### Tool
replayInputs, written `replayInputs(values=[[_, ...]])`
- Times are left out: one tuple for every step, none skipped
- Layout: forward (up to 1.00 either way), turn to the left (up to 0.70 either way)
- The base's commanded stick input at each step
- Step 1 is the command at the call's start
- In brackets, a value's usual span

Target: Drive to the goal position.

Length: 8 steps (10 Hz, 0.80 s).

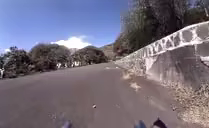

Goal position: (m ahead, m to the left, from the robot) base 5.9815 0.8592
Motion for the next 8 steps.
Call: replayInputs(values=[[0.50, 0.00], [0.50, 0.00], [0.50, 0.00], [0.50, 0.00], [0.50, 0.00], [0.50, 0.00], [0.50, 0.00], [0.50, 0.00]])
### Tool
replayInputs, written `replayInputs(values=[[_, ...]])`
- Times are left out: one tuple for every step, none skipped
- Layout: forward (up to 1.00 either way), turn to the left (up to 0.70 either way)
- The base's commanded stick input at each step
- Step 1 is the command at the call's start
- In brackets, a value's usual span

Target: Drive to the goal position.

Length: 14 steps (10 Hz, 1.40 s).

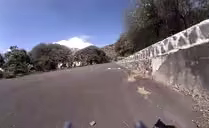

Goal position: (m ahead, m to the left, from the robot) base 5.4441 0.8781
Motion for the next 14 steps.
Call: replayInputs(values=[[0.50, 0.00], [0.50, 0.00], [0.50, 0.00], [0.50, 0.00], [0.50, 0.00], [0.50, 0.00], [0.50, 0.00], [0.50, 0.00], [0.50, 0.00], [0.50, 0.00], [0.50, 0.00], [0.50, 0.00], [0.50, 0.00], [0.50, 0.00]])
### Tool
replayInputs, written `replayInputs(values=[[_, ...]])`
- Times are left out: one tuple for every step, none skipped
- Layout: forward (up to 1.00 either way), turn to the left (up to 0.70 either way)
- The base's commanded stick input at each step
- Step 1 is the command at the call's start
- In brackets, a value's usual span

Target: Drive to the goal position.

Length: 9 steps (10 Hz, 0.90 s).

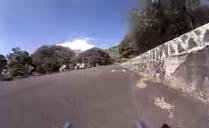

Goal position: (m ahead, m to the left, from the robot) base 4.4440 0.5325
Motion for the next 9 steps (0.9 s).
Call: replayInputs(values=[[0.50, 0.00], [0.50, 0.00], [0.50, 0.00], [0.50, 0.00], [0.50, 0.00], [0.50, 0.00], [0.50, 0.00], [0.50, 0.00], [0.50, 0.00]])
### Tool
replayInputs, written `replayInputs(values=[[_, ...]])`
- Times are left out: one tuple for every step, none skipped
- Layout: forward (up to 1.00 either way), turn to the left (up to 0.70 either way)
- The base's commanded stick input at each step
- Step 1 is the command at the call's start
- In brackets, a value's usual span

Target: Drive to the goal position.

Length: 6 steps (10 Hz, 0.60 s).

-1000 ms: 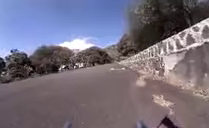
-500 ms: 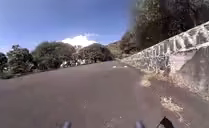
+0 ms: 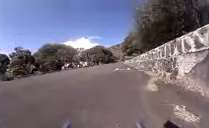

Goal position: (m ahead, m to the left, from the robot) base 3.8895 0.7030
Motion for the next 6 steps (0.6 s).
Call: replayInputs(values=[[0.50, 0.00], [0.50, -0.11], [0.50, -0.32], [0.50, -0.50], [0.50, -0.50], [0.50, -0.50]])
